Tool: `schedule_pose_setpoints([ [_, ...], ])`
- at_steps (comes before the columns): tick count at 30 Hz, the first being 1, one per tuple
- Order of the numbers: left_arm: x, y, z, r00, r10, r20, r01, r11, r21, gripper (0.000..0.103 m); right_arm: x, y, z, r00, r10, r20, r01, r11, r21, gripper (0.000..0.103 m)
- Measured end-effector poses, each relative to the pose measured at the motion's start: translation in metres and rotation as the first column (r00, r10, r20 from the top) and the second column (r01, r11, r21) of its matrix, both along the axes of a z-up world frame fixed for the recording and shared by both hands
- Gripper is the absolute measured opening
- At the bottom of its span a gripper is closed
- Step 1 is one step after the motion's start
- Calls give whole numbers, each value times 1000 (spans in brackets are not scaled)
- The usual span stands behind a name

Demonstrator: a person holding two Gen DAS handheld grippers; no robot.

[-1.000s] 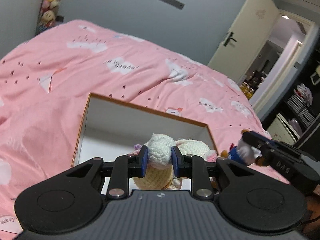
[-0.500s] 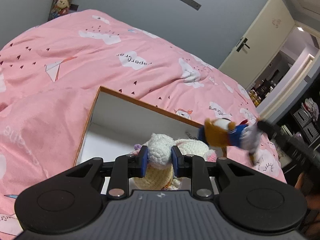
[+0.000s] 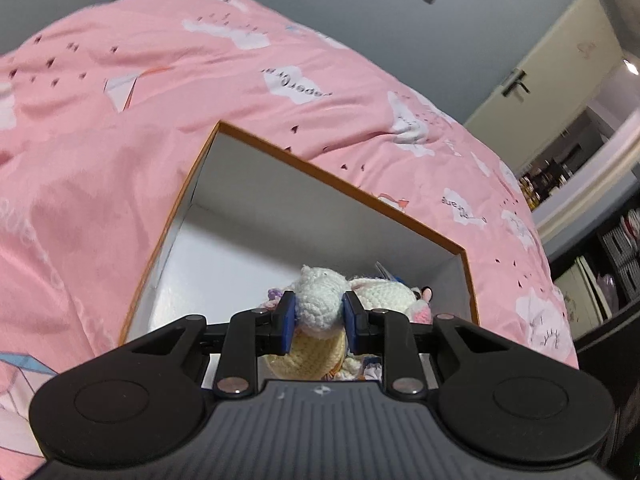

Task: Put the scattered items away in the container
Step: 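Lower the bunny and duck into the shoebox and open both grippers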

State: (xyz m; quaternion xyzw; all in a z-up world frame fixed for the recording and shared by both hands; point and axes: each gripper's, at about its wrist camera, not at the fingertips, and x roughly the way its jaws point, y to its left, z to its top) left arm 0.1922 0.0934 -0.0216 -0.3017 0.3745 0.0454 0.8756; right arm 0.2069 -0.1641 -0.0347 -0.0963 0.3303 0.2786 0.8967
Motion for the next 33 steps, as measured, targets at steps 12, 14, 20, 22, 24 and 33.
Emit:
schedule_pose_setpoints([
  [12,38,4,-47,976,158,-148,-183,967,-175,29,-16,-11,-4,1000,-26,-8,26,999,47,19],
  [14,43,1,-58,973,134,-190,-173,963,-207,30,-17,-12,-3,1000,-31,-4,31,998,50,23],
  [20,51,-10,-76,974,43,-224,-110,949,-295,31,-21,-15,-5,999,-37,-11,38,998,52,23],
  [22,52,-13,-82,976,11,-219,-89,932,-351,31,-21,-17,-6,999,-45,-15,46,998,52,24],
  [24,54,-18,-87,975,-18,-221,-69,922,-381,31,-22,-19,-7,998,-54,-19,55,997,53,28],
  [33,70,-26,-86,970,-59,-237,-29,936,-352,34,-26,-20,-7,998,-62,-27,64,997,51,30],
])
